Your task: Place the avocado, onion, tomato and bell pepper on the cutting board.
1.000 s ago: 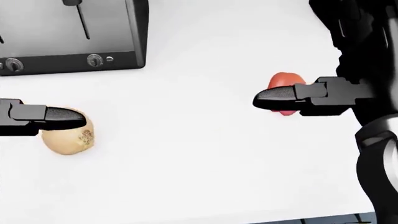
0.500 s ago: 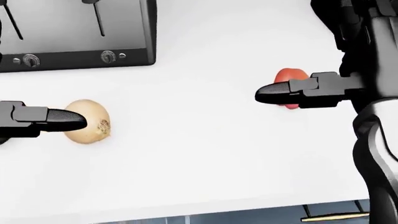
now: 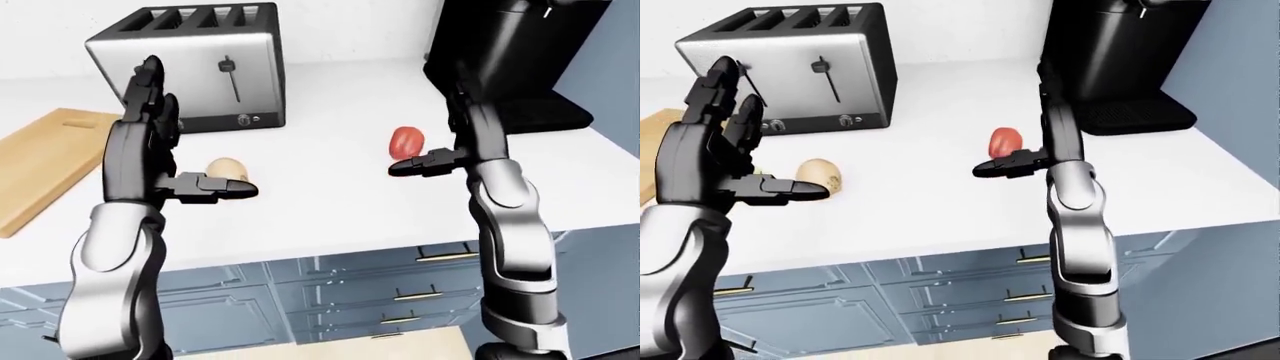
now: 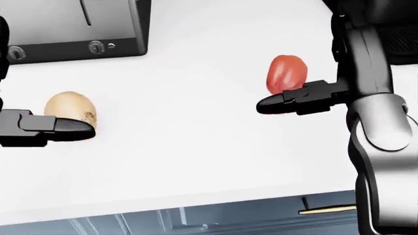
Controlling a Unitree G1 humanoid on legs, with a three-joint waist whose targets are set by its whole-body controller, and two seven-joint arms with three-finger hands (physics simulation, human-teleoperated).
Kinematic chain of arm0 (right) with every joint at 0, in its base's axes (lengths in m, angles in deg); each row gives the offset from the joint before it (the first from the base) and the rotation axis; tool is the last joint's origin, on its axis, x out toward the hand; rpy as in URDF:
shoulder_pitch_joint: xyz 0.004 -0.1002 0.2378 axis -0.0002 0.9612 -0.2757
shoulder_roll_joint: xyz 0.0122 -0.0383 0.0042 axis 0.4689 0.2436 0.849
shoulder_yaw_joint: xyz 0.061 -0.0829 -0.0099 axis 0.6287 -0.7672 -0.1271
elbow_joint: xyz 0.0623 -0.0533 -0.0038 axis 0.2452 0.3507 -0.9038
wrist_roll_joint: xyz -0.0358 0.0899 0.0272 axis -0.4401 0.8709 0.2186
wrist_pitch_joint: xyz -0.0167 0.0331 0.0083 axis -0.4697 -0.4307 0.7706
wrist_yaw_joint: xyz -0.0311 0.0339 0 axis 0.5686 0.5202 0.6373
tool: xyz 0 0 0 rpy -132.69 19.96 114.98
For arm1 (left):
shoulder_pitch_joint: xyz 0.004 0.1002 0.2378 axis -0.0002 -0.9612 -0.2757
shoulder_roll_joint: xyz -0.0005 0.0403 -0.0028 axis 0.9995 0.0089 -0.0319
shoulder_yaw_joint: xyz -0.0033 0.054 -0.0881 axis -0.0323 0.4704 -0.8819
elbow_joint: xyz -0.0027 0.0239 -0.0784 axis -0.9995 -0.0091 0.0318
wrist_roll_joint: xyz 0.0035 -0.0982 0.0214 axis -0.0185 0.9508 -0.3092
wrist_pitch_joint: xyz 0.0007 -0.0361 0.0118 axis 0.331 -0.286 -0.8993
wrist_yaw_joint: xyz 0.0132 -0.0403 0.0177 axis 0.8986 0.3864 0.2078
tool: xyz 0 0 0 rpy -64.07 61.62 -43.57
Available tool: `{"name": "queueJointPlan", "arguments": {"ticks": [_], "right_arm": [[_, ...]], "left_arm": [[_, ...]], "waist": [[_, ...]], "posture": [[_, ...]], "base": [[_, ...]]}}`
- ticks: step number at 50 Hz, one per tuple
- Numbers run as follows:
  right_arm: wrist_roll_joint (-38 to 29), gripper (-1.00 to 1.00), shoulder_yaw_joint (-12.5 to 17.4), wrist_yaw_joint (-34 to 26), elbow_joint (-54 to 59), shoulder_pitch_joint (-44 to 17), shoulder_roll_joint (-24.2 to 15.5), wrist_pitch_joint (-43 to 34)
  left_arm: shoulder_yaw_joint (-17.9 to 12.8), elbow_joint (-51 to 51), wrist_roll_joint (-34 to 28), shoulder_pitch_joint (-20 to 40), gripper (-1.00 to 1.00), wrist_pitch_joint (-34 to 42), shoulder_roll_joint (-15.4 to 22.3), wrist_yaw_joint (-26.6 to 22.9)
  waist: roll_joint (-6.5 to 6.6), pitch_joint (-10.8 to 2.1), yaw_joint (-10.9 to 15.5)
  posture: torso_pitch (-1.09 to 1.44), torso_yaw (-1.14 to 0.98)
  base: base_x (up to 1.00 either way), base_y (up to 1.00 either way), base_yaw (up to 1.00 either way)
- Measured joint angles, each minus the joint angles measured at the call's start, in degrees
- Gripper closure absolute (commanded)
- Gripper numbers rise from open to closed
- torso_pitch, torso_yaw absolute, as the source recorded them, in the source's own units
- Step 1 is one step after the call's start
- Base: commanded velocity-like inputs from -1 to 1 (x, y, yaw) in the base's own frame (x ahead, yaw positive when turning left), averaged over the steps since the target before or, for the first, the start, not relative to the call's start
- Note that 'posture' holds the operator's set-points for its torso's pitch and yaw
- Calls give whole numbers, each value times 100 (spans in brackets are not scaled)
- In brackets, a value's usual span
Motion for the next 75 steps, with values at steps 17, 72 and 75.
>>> {"name": "queueJointPlan", "arguments": {"ticks": [17,72,75], "right_arm": [[-140,-100,-69,47,1070,-96,112,662],[-757,-57,-40,241,2042,54,7,1171],[-757,-55,-50,233,2025,74,27,1203]], "left_arm": [[-12,20,-5,38,-100,26,21,-36],[-77,33,9,-166,-100,-98,-12,-95],[-83,51,10,-195,-100,-105,-21,-99]], "waist": [[19,-61,-34],[-58,-46,28],[-58,-55,24]], "posture": [[0,0],[0,0],[0,0]], "base": [[0,0,0],[0,0,0],[0,0,0]]}}
